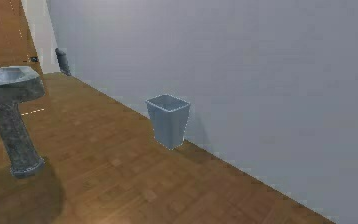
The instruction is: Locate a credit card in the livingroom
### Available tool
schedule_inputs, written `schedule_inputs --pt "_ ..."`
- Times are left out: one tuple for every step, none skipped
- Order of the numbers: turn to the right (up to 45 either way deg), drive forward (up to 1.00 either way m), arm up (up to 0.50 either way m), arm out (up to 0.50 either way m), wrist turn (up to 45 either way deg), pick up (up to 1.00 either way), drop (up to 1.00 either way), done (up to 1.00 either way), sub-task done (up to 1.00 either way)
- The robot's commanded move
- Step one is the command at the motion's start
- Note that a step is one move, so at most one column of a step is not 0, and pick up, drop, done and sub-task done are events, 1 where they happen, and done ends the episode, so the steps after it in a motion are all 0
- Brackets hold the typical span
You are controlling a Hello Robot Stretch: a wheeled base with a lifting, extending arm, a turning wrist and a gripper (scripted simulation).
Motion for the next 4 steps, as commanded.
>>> schedule_inputs --pt "-18.0 0.0 0.0 0.0 0.0 0.0 0.0 0.0 0.0" --pt "0.0 1.0 0.0 0.0 0.0 0.0 0.0 0.0 0.0" --pt "0.0 1.0 0.0 0.0 0.0 0.0 0.0 0.0 0.0" --pt "-18.0 0.0 0.0 0.0 0.0 0.0 0.0 0.0 0.0"
